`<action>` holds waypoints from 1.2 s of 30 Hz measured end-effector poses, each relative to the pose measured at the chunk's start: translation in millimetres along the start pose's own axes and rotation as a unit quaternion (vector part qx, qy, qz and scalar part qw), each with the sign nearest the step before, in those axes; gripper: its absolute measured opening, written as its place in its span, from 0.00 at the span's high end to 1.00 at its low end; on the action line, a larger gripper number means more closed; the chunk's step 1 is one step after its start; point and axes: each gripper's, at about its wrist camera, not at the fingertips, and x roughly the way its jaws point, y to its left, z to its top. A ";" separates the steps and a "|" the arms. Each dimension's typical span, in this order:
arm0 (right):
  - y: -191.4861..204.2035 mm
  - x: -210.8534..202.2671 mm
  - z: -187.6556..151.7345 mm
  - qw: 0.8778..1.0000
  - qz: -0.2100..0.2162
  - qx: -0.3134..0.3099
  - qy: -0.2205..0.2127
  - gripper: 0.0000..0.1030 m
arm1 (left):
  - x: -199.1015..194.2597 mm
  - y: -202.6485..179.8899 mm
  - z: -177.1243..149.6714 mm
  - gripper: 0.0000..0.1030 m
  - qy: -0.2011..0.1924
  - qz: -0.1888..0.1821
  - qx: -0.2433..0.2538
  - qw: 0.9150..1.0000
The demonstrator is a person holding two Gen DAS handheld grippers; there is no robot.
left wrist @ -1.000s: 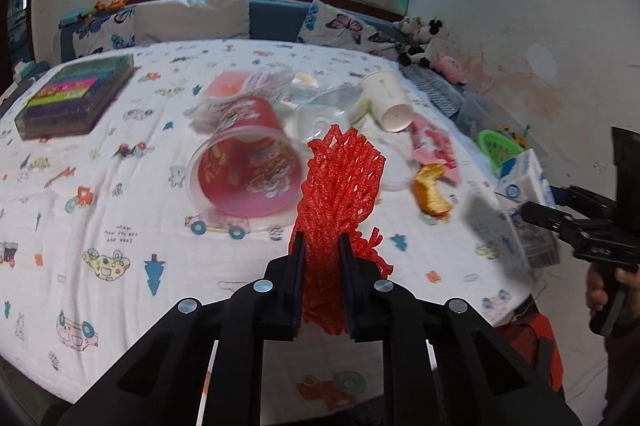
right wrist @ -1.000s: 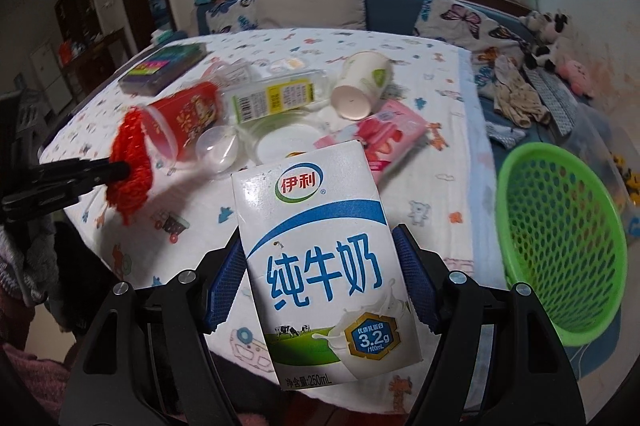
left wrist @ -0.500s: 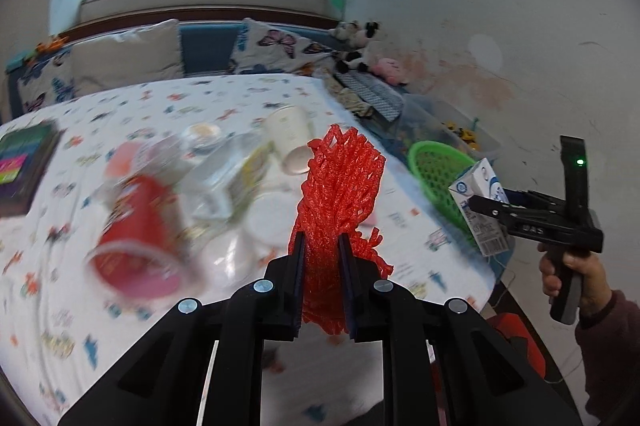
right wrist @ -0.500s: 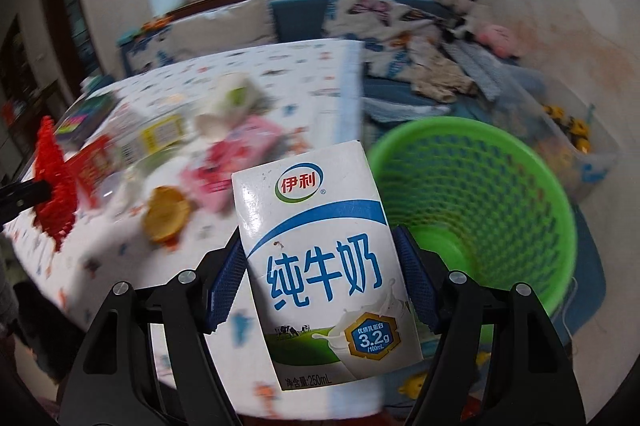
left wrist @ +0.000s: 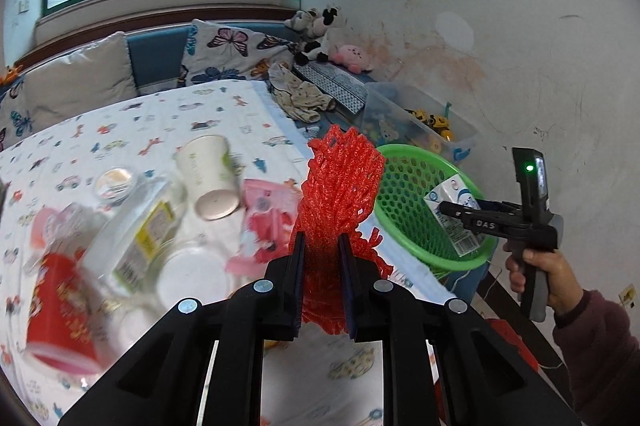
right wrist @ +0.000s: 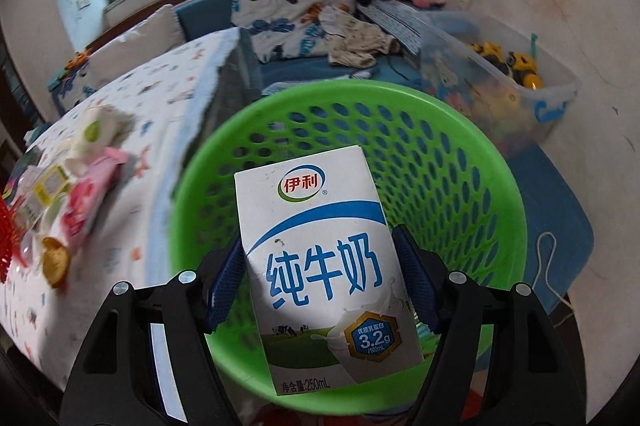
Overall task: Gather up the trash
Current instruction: 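Carry the milk carton over the green basket and release it with the right tool, then move the red mesh net over the green basket and open the left tool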
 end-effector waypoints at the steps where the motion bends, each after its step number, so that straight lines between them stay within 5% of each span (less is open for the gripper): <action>1: -1.8 4.6 1.5 1.000 -0.002 0.003 0.002 0.31 | 3.6 -2.3 2.2 0.85 0.002 -0.001 0.003 1.000; 12: -24.3 28.9 -5.5 0.999 0.002 0.027 0.018 0.28 | 53.7 -32.8 29.3 0.85 0.025 -0.017 0.023 0.999; 36: -43.0 -66.6 -34.5 0.998 -0.002 0.037 -0.055 0.20 | 162.7 -115.9 50.7 0.82 0.100 -0.064 0.069 0.991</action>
